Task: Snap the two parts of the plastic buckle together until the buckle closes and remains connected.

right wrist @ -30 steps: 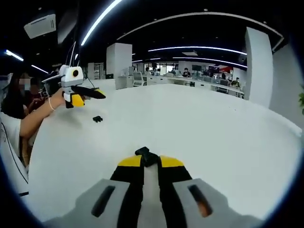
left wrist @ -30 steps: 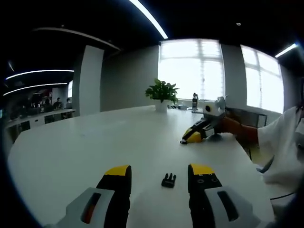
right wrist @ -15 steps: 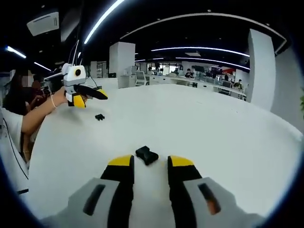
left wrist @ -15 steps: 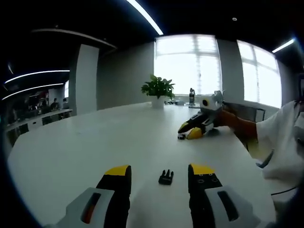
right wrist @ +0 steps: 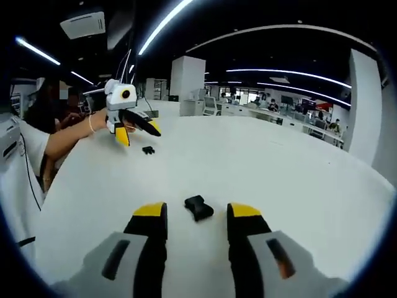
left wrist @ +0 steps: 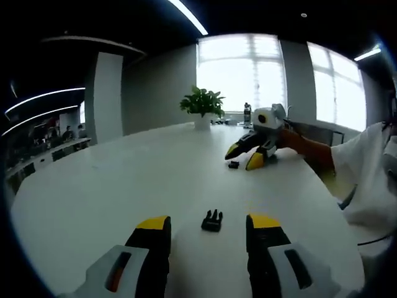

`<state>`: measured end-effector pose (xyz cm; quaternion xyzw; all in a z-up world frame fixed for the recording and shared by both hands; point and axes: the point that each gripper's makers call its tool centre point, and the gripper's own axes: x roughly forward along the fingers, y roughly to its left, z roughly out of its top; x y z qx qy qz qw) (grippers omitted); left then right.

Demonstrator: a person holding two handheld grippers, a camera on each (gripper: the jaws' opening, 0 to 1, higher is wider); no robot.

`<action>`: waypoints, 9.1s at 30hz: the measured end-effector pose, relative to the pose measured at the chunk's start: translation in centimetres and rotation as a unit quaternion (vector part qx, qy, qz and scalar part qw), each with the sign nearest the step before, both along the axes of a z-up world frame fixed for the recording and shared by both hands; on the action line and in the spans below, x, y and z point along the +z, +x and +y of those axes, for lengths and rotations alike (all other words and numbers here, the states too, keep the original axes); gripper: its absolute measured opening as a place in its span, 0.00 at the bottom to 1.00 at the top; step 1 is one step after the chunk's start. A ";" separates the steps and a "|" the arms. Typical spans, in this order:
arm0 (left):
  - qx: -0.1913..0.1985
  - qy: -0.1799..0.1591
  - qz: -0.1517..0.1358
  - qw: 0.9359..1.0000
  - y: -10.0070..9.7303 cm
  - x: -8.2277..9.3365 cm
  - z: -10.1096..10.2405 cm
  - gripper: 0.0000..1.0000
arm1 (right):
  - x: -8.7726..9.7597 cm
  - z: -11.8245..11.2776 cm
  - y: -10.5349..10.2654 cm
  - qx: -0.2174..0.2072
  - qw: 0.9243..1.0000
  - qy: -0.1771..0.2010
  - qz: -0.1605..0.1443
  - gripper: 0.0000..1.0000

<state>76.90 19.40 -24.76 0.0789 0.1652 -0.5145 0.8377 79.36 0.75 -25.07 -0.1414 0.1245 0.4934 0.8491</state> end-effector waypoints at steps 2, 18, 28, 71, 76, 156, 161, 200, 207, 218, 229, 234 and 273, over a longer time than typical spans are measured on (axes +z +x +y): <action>-0.001 0.002 0.001 1.000 -0.1 -0.1 -0.1 0.49 | -0.1 0.0 0.1 0.006 1.000 0.004 0.009 0.38; 0.002 0.023 0.021 1.000 0.4 -1.2 -0.5 0.45 | -0.2 -0.2 0.0 0.033 0.999 0.005 0.029 0.26; 0.000 0.020 0.018 1.000 0.7 -1.0 -0.6 0.31 | -0.2 -0.2 0.2 0.054 0.998 0.005 0.023 0.20; -0.028 -0.050 0.034 0.998 1.1 1.8 -2.2 0.12 | 2.8 4.4 -1.0 0.120 0.990 0.068 0.003 0.13; -0.044 -0.032 0.028 0.998 1.3 1.9 -3.3 0.12 | 3.7 6.3 -0.5 0.143 0.987 0.071 -0.007 0.13; -0.121 0.027 0.006 0.992 -0.3 -0.7 -6.7 0.12 | -0.1 9.5 -2.3 0.213 0.977 -0.010 0.018 0.13; -0.131 0.044 0.005 0.990 -0.9 -1.2 -7.1 0.12 | -0.8 9.9 -3.0 0.221 0.975 -0.022 0.023 0.12; -0.082 0.016 0.041 0.996 -0.4 -1.1 -6.2 0.17 | -0.5 9.4 -2.3 0.209 0.977 0.006 0.033 0.14; -0.081 0.022 0.036 0.996 -0.5 -1.2 -6.2 0.12 | -0.5 9.4 -2.4 0.207 0.978 0.007 0.036 0.13; -0.079 0.009 0.051 0.996 -0.3 -1.2 -6.4 0.09 | -0.5 9.2 -2.4 0.197 0.979 0.007 0.050 0.11; -0.082 0.004 0.058 0.995 0.0 -1.2 -6.5 0.08 | -0.5 9.4 -2.5 0.225 0.973 0.007 0.039 0.09; -0.102 0.004 0.068 0.992 0.4 -1.2 -6.5 0.07 | -0.5 9.5 -2.4 0.253 0.967 0.002 0.044 0.09; -0.087 0.025 0.014 0.996 0.3 -0.9 -6.4 0.21 | -0.4 10.3 -2.5 0.255 0.967 0.008 0.029 0.13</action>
